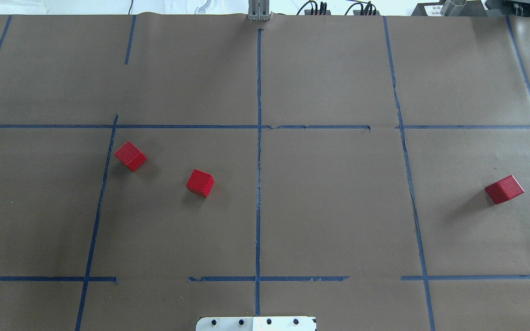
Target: Form red blocks into L shape at center
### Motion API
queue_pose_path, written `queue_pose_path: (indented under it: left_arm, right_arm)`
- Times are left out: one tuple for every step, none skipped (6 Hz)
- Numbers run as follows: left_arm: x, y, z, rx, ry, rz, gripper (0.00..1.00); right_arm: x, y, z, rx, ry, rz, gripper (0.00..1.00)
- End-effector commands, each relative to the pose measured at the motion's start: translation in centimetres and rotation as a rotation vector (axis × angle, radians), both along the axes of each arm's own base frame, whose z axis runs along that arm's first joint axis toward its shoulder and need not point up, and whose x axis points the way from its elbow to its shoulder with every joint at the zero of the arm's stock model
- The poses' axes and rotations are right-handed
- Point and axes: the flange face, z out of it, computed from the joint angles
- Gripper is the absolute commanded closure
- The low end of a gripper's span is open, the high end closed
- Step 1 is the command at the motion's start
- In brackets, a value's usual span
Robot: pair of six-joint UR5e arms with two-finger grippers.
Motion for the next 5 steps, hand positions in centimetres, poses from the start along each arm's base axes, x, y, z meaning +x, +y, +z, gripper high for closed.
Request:
queue_pose_path:
  left_arm:
    - [0.08, 0.33, 0.11, 0.015, -0.007, 0.002, 0.0]
    - [0.08, 0.25, -0.03, 0.018, -0.007, 0.002, 0.0]
    - [0.14, 0.37, -0.18, 0.021, 0.002, 0.003, 0.0]
    - [0.08, 0.41, -0.41, 0.027, -0.007, 0.004, 0.0]
    - [0.07, 0.41, -0.49, 0.028, -0.007, 0.002, 0.0]
  right_arm:
    - [-0.01, -0.01, -0.17, 0.004, -0.002, -0.001, 0.0]
    - [-0.01, -0.02, -0.24, 0.004, -0.002, 0.0, 0.0]
    - [-0.01, -0.09, -0.3, 0.006, -0.002, 0.0, 0.0]
    - [-0.03, -0.34, -0.63, 0.015, -0.002, 0.0, 0.0]
    - [-0.03, -0.44, -0.99, 0.022, -0.003, 0.001, 0.0]
